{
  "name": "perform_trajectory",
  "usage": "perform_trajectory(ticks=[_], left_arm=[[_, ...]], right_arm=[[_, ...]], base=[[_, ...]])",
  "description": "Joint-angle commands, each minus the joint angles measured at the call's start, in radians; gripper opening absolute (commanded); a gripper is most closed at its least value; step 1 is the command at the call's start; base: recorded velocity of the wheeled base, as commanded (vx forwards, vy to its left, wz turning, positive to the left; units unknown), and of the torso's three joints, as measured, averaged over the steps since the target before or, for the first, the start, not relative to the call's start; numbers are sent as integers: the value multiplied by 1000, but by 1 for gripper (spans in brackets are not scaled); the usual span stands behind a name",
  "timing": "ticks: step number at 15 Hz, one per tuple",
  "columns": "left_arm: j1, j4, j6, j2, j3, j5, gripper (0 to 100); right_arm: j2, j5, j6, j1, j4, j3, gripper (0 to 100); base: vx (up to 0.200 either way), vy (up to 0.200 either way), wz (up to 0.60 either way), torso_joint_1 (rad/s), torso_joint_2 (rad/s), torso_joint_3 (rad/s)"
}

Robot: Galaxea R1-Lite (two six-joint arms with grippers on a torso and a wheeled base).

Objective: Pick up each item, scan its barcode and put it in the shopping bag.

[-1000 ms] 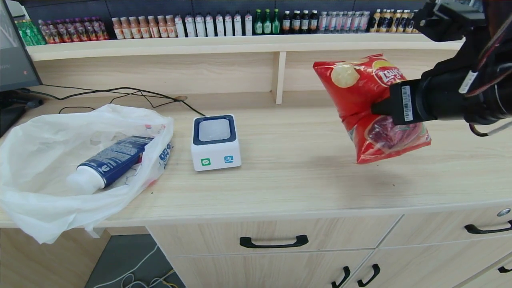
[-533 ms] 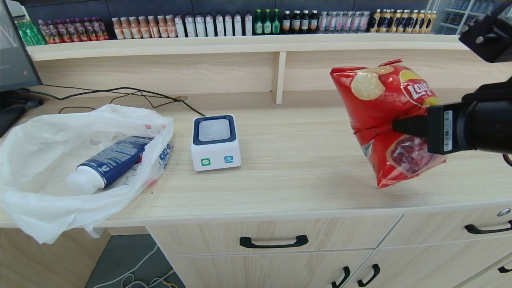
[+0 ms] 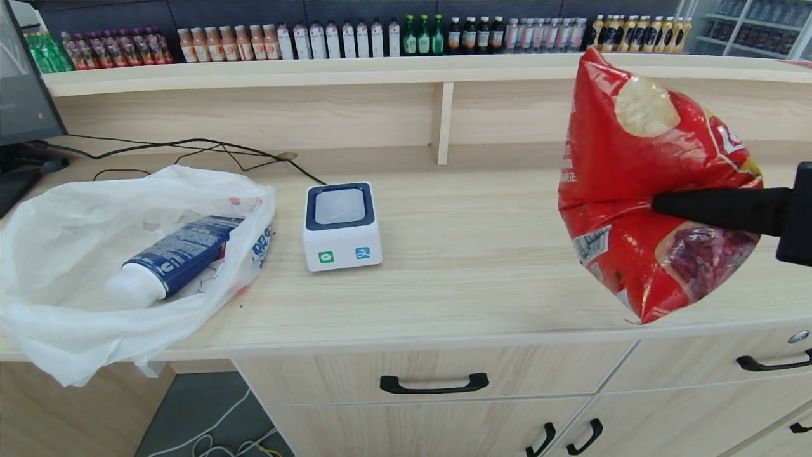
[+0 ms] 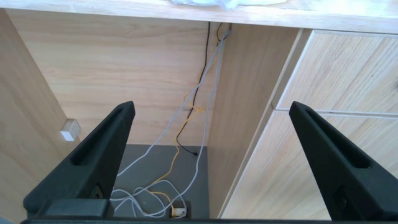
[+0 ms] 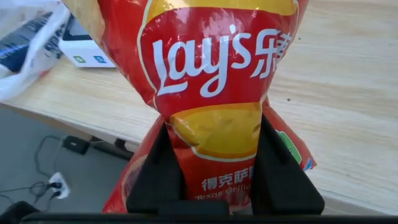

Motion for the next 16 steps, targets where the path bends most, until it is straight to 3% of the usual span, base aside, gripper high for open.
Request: perform_trajectory(ticks=[1,4,7,12,16], left_arm=[[0,0,0,0,0,0,100],[0,0,0,0,0,0,100],[0,0,0,0,0,0,100],[0,0,0,0,0,0,100],[0,0,0,0,0,0,100]], right_arm=[[-37,65,41,-3,-67,70,0],[-83,211,101,-19,-226,228,0],[-106,277,165,-19,-507,423,0],[-108,399,240,-16,-794,599,0],[-51,407,384,-3,-999,655,0]], base=[[0,0,0,0,0,0],[0,0,0,0,0,0],[0,0,0,0,0,0],[0,0,0,0,0,0],[0,0,0,0,0,0]])
